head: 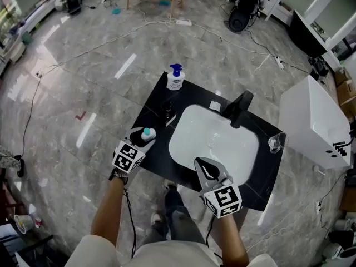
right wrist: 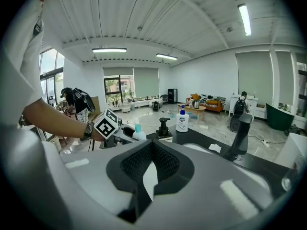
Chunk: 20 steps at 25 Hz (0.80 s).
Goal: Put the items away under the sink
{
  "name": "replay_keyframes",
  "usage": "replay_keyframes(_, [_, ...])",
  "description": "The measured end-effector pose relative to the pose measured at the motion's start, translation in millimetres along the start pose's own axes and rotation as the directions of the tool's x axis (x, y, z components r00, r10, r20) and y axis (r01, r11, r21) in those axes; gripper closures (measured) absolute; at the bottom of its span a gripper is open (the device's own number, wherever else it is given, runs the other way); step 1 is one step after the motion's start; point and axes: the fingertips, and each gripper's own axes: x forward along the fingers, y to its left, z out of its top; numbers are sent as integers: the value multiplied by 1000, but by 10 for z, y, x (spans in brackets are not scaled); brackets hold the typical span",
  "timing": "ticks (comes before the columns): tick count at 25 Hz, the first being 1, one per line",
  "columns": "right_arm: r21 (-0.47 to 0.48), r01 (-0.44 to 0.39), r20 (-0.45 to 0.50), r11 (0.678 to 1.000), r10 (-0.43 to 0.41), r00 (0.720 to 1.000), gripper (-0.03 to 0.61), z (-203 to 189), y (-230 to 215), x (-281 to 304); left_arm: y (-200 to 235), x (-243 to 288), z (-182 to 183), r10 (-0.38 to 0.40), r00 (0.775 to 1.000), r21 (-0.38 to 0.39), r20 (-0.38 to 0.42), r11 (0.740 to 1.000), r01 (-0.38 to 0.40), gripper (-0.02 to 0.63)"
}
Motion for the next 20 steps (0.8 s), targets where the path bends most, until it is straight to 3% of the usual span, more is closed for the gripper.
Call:
replay_keyframes(3, [2, -2, -5, 1000, 2, 1000, 571, -21, -18, 11, 11, 41, 18, -3, 1000, -1, 9, 1000, 3, 375])
replay_keyframes(10, [4, -9, -10, 1000, 9, 1000, 571, -57, -50, -10, -38, 80, 2, -10, 1000, 13, -19, 1000, 10, 471])
replay_keyframes(20, [10, -22, -2, 1000, 22, 1000, 571, -95, -131, 9, -82, 35, -16, 25, 999, 16, -28, 1000, -25, 474])
